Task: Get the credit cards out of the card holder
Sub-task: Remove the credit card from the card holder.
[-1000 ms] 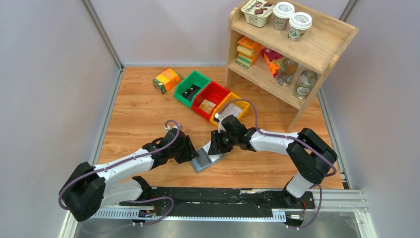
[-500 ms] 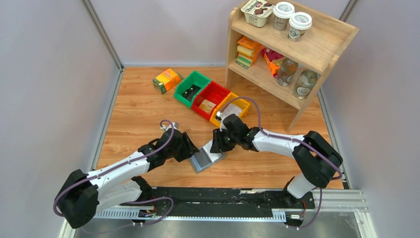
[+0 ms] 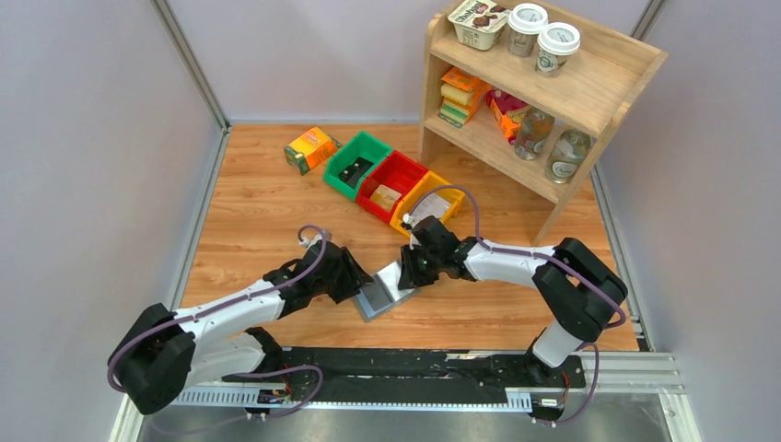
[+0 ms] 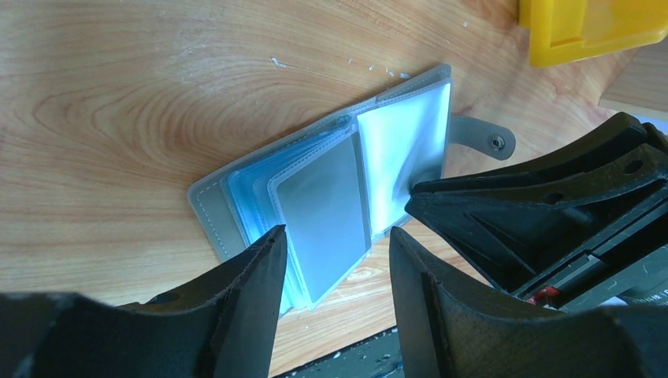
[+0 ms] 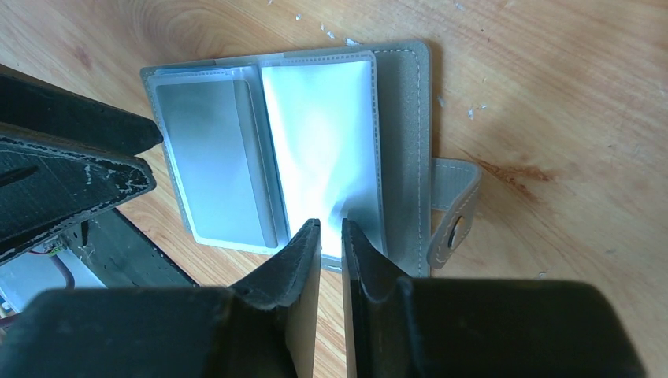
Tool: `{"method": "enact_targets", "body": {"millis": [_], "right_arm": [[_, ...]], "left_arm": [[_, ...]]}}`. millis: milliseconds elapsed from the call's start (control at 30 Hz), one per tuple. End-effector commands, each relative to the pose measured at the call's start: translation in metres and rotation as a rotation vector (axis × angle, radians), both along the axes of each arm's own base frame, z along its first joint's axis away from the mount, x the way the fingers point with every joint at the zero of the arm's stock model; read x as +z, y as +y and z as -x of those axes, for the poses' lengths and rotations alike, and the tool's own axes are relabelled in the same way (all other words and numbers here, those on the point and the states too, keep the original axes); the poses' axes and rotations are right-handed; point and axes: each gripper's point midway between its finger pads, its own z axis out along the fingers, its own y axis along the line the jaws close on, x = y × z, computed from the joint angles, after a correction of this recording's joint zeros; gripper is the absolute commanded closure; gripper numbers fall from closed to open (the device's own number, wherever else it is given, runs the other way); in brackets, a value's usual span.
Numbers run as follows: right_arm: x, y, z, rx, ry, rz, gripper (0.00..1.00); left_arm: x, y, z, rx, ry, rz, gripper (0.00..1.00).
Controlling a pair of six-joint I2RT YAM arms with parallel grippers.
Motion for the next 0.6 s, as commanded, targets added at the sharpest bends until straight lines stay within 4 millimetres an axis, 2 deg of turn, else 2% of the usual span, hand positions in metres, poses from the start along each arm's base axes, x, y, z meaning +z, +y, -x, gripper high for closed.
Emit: {"method": "enact_targets", "body": {"millis": [0, 567], "right_arm": [[0.005, 0.003, -0.01, -0.009, -0.025, -0.006, 0.82], [0.007, 0.002, -0.011, -0.009, -0.031, -0.014, 0.82]], "left_arm": [[0.0, -0.005, -0.006, 0.024, -0.004, 0.034, 0.41], [-0.013, -0.004, 0.001, 0.036, 0.051, 0.035, 0.41]]}}
